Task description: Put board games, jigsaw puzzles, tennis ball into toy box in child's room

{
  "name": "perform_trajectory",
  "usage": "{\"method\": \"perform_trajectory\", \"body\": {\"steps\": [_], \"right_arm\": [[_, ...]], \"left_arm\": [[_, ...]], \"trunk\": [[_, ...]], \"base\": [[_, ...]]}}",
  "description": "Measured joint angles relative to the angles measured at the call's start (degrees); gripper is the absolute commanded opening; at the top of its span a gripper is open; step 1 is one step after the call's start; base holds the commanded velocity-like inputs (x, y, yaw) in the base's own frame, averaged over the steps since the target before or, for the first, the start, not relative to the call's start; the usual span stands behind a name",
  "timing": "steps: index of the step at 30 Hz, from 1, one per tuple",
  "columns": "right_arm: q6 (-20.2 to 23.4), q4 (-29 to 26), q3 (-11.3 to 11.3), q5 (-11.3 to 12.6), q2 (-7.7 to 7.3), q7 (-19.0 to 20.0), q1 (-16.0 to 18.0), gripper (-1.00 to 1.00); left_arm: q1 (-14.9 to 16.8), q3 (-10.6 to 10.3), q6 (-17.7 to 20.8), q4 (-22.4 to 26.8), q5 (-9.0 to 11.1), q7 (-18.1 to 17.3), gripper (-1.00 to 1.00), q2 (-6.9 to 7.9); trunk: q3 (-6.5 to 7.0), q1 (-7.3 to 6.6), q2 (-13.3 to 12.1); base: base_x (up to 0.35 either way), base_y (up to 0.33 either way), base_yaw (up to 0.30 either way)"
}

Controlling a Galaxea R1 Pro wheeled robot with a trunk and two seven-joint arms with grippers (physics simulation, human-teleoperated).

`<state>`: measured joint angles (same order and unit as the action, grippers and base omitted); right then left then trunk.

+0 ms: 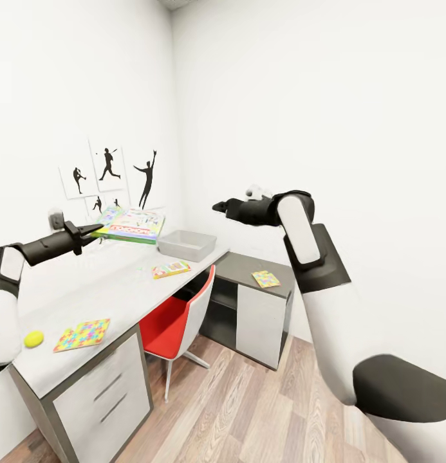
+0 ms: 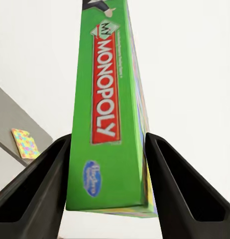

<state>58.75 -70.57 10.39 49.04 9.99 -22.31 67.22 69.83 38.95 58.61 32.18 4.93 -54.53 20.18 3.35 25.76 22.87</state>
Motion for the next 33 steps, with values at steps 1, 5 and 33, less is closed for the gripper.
{"method": "perform_trajectory", "body": {"steps": [1, 5, 33], "right_arm": [[0.1, 3.1, -0.9, 0.2, 0.0, -0.2, 2.0, 1.0], [0.1, 11.3, -3.0, 1.1, 0.0, -0.4, 6.1, 1.0], [0.0, 15.1, -3.4, 2.6, 0.01, -0.7, 7.6, 1.0]], "left_arm": [[1.5, 0.0, -0.2, -1.6, -0.2, 1.3, -1.0, -0.24], [3.8, 0.2, -0.2, -3.9, 0.1, 3.5, -1.0, -1.34], [8.0, 5.2, -6.1, -4.9, -0.3, 20.4, -1.0, -11.04]], "trunk": [[0.0, 0.01, 0.0], [0.0, 0.0, 0.0], [0.01, -0.03, 0.0]], "base": [[0.0, 0.0, 0.0], [0.0, 0.0, 0.0], [0.123, 0.0, 0.029]]}}
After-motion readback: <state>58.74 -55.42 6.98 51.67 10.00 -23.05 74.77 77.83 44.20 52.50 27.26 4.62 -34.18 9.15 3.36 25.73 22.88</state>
